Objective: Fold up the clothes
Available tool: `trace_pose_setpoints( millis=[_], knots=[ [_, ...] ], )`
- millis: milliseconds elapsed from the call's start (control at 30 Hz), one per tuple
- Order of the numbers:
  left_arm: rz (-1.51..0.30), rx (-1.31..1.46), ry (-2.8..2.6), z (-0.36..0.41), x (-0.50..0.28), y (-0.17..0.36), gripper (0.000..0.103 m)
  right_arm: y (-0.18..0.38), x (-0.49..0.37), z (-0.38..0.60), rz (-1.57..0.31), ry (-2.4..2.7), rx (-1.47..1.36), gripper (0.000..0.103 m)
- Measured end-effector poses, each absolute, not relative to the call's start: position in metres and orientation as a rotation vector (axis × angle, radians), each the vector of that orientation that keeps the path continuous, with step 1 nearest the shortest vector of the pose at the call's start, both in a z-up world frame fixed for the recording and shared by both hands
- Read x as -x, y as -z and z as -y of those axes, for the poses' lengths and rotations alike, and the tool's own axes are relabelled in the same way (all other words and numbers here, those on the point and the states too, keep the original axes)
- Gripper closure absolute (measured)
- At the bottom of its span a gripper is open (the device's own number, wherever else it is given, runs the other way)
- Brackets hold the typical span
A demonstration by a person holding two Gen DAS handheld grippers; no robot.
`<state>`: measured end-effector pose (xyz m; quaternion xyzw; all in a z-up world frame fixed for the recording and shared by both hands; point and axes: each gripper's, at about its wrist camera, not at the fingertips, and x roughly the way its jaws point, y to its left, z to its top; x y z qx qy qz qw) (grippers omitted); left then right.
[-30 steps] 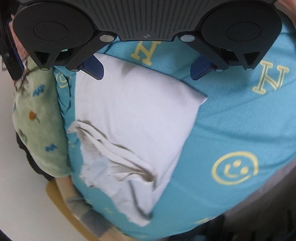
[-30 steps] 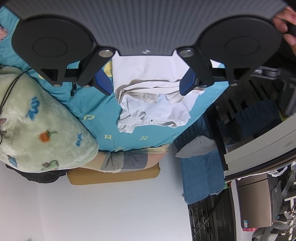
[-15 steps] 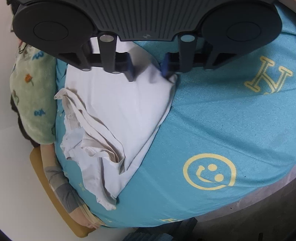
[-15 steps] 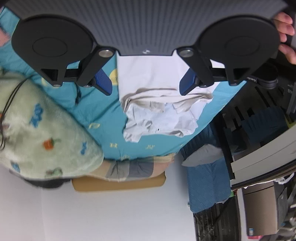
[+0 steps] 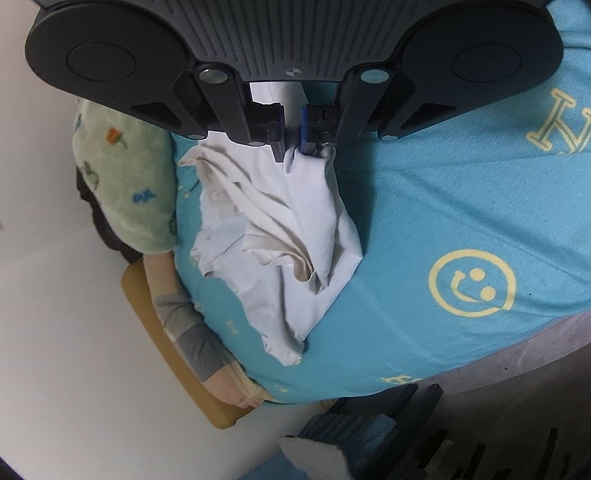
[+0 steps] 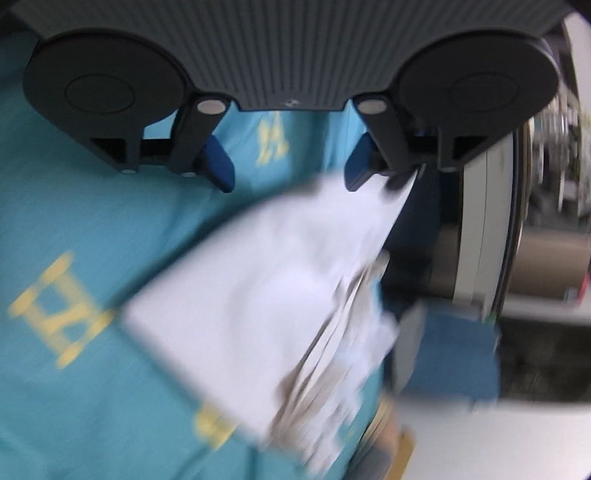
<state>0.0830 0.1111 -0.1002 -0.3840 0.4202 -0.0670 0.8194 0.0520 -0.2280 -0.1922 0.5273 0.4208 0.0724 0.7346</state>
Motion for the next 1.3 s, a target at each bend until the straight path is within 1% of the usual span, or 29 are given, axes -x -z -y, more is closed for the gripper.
trace_pose_setpoints(
  millis=[67,100,133,167,200,233,300,467,533,733,833,967,1133,1233,1300],
  knots=[
    [-0.883,0.837,0.148,-0.111,-0.084,0.098,0.095,0.194,-0.047,0.243,-0.866,-0.07,-1.195,0.039],
    [-0.879,0.847,0.152,-0.112,-0.084,0.097,0.095,0.195,-0.045,0.25,-0.84,-0.027,-1.205,0.049],
    [-0.875,0.85,0.157,-0.113,-0.085,0.096,0.095,0.197,-0.045,0.253,-0.836,-0.014,-1.215,0.063],
    [-0.874,0.838,0.159,-0.112,-0.087,0.094,0.095,0.198,-0.045,0.256,-0.832,0.0,-1.224,0.069],
    [-0.873,0.826,0.161,-0.112,-0.087,0.092,0.096,0.199,-0.045,0.259,-0.829,0.014,-1.233,0.083],
    [-0.871,0.814,0.164,-0.111,-0.087,0.09,0.096,0.201,-0.045,0.262,-0.825,0.027,-1.242,0.092],
    [-0.85,0.804,0.179,-0.11,-0.087,0.084,0.096,0.196,-0.043,0.266,-0.785,0.034,-1.238,0.094],
    [-0.761,0.777,0.222,-0.118,-0.074,0.05,0.096,0.152,-0.037,0.264,-0.642,-0.051,-1.104,0.096],
    [-0.741,0.744,0.233,-0.119,-0.067,0.029,0.096,0.127,-0.033,0.264,-0.614,-0.072,-1.071,0.096],
    [-0.692,0.766,0.312,-0.126,-0.032,-0.031,0.096,0.053,-0.012,0.268,-0.534,-0.14,-0.989,0.096],
    [-0.714,0.784,0.365,-0.128,0.003,-0.045,0.096,0.028,0.019,0.27,-0.507,-0.148,-0.938,0.096],
    [-0.708,0.793,0.381,-0.13,0.066,-0.042,0.096,0.027,0.091,0.264,-0.461,-0.134,-0.964,0.096],
    [-0.705,0.822,0.389,-0.128,0.13,-0.027,0.096,0.045,0.179,0.258,-0.414,-0.077,-1.03,0.096],
    [-0.697,0.893,0.412,-0.126,0.125,-0.016,0.096,0.048,0.186,0.261,-0.43,-0.036,-1.027,0.096],
    [-0.702,0.884,0.4,-0.119,0.101,-0.015,0.096,0.048,0.173,0.265,-0.434,-0.025,-1.021,0.096]
  ],
)
